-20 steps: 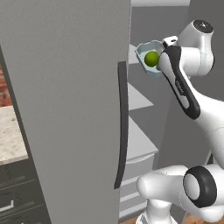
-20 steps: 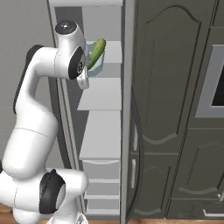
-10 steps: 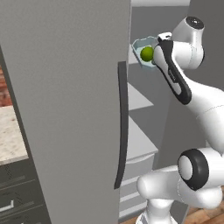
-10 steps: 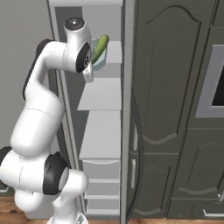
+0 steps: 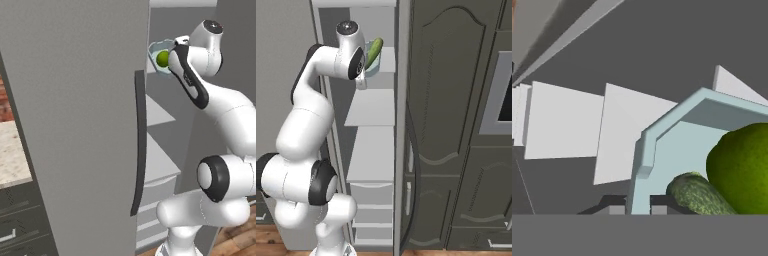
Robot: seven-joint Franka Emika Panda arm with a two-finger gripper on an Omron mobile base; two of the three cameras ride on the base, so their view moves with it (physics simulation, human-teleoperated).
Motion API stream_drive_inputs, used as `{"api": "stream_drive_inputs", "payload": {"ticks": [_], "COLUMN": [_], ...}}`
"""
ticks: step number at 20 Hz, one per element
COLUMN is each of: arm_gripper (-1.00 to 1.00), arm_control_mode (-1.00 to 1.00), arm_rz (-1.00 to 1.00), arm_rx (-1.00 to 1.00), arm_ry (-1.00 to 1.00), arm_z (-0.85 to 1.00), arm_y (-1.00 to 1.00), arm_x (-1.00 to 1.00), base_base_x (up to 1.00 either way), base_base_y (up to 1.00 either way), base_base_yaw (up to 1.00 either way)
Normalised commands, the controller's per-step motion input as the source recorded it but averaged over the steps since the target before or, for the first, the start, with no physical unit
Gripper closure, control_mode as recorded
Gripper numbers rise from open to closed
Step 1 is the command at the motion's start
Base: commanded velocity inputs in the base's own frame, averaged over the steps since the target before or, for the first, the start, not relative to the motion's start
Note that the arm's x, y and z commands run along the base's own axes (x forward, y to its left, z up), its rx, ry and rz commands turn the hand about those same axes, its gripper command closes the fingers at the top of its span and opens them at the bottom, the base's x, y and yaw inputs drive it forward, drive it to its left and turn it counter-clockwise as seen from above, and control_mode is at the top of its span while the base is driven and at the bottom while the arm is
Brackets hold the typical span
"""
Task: Take the lime and cucumber out of the freezer and place them in the tupperware container on the counter. Then put the tupperware containing the vegetables back in the freezer.
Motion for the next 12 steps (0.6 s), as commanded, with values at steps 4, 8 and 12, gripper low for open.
{"api": "stream_drive_inputs", "payload": {"ticks": [4,8,12], "arm_gripper": [1.0,1.0,1.0], "arm_control_mode": [-1.0,-1.0,-1.0], "arm_rz": [0.01,0.01,0.02], "arm_rx": [0.01,0.01,0.01], "arm_ry": [0.0,0.0,0.0], "arm_z": [0.0,0.0,0.0], "arm_y": [0.0,0.0,0.0], "arm_x": [0.51,0.49,0.49], "base_base_x": [0.0,0.0,0.0], "base_base_y": [0.0,0.0,0.0], "base_base_yaw": [0.0,0.0,0.0]}}
